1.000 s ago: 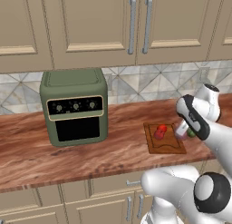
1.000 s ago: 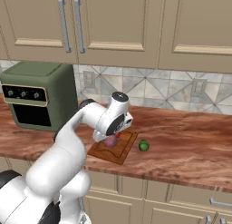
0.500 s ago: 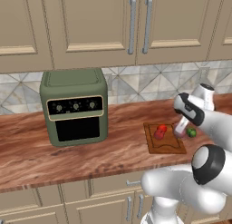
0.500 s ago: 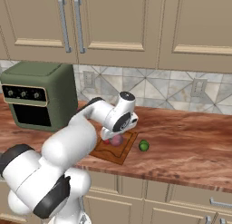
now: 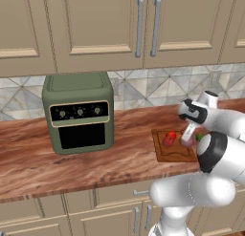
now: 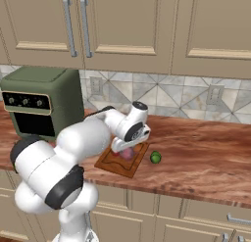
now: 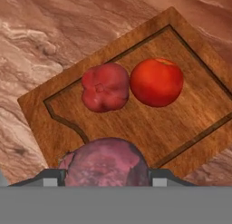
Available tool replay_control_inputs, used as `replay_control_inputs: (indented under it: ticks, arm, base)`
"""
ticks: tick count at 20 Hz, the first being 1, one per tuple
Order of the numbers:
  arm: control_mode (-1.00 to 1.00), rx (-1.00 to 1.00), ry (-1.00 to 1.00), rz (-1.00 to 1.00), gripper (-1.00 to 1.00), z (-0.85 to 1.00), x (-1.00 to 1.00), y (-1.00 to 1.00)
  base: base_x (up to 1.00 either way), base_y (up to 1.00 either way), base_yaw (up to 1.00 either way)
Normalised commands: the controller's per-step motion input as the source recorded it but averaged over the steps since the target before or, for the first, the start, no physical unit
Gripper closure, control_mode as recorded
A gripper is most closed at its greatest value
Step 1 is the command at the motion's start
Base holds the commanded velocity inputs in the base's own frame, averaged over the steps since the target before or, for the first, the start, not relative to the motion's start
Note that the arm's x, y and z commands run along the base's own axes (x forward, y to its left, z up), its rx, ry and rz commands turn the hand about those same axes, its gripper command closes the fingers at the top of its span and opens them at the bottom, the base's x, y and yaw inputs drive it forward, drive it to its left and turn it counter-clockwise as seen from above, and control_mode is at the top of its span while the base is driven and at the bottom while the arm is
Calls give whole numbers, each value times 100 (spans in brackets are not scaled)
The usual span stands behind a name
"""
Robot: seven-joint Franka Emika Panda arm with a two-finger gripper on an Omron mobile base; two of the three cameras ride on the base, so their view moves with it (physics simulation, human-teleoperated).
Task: Place the avocado, onion, tomato, and bell pepper on the cutting board.
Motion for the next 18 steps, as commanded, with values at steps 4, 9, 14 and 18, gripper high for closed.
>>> replay_control_inputs:
  ticks: [4, 9, 14, 18]
  arm:
    - [-100, 0, 4, 0, 100, -31, 10, 0]
    - [-100, 0, 4, 0, 100, -36, 5, 0]
    - [-100, 0, 3, 0, 100, -39, 0, 0]
    - [-100, 0, 1, 0, -100, -33, 0, 0]
  base:
    - [0, 0, 0]
    - [0, 0, 0]
    - [0, 0, 0]
    - [0, 0, 0]
